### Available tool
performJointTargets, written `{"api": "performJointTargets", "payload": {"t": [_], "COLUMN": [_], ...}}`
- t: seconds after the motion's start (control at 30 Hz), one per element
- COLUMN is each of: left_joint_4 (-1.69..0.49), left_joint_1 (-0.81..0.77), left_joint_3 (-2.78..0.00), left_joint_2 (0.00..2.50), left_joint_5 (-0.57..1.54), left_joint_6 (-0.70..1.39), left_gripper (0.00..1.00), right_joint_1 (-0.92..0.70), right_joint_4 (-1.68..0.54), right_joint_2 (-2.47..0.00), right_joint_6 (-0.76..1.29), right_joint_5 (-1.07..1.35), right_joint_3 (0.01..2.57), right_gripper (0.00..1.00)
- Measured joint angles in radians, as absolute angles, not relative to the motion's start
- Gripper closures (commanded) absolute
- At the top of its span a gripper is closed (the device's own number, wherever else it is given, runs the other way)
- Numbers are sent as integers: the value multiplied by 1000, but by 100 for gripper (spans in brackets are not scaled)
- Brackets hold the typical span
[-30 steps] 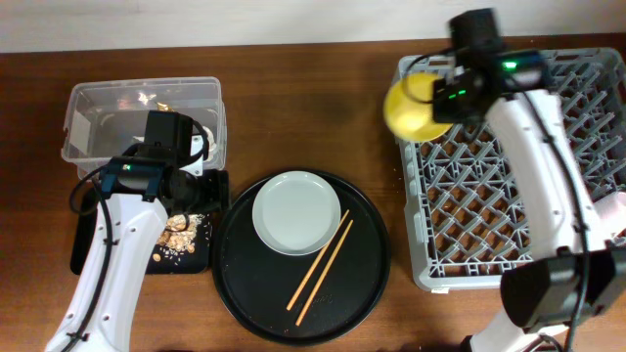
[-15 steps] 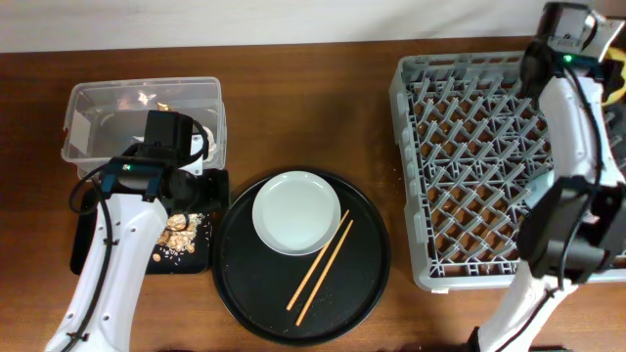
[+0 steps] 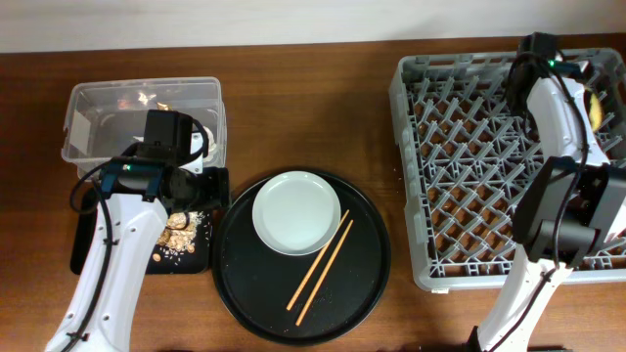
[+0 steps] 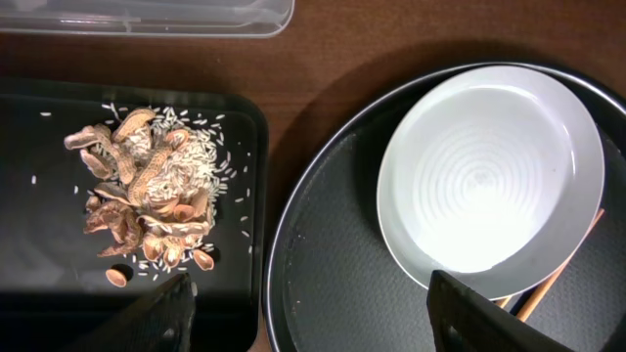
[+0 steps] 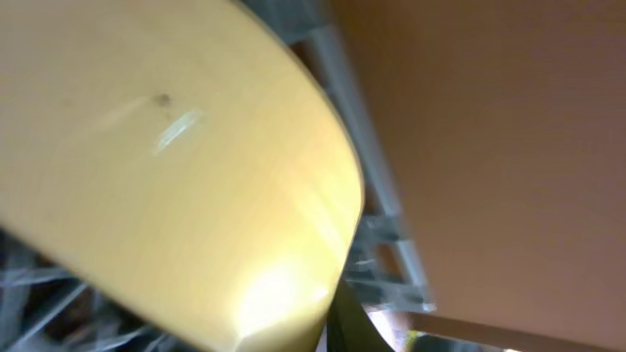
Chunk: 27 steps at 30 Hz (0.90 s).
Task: Sort waste into correct bins and load items into the dishwasher rack
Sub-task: 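Carry the yellow bowl with the right gripper into the dish rack, then grasp the white plate with the right gripper and lift it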
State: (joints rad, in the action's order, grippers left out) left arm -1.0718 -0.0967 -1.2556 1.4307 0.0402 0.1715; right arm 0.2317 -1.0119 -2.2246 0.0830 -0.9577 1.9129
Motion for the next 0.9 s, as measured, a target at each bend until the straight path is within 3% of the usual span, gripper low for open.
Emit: {"api": "performJointTargets", "payload": {"t": [0.13,0.17,0.2,0.23,0.27,0.37,0.4,0.53,0.7,0.9], "left_joint_4": [-1073,-1073,-1073,-1073,-1073,-1073,-1072,-1071,-1085,-1118], "left_joint_1": [-97,-97,-97,-97,-97,-97,-97,-97,-94,-54], "left_joint_3": [-1256,-1256,-1256,-1256,-1256,-1256,-1256,-1256,-1256,-1256], "left_joint_2": [1431,1431,1431,1431,1431,1431,1431,1431,1431,1431], "left_joint_5": [40,40,40,40,40,41,40,40,11,-12], "left_joint_6": [171,171,171,171,171,171,171,171,205,247], "left_gripper": [25,24,24,24,24,21,20,20,19,17], "right_joint_1": [227,225,225,225,224,224,221,170,-70,-368], "right_joint_4": [-1093,-1101,-1110,-1114,-1123,-1139,-1181,-1334,-1316,-949], "right_joint_2": [-2226,-2224,-2212,-2186,-2152,-1985,-1880,-1831,-1852,-1863], "right_joint_6": [81,81,81,81,80,74,53,27,5,113], "right_joint_5": [-748,-710,-673,-629,-588,-358,-130,230,335,297], "right_joint_3": [1911,1911,1911,1911,1911,1918,1943,1940,1796,1467], "right_gripper": [85,76,54,20,7,6,7,8,10,24]}}
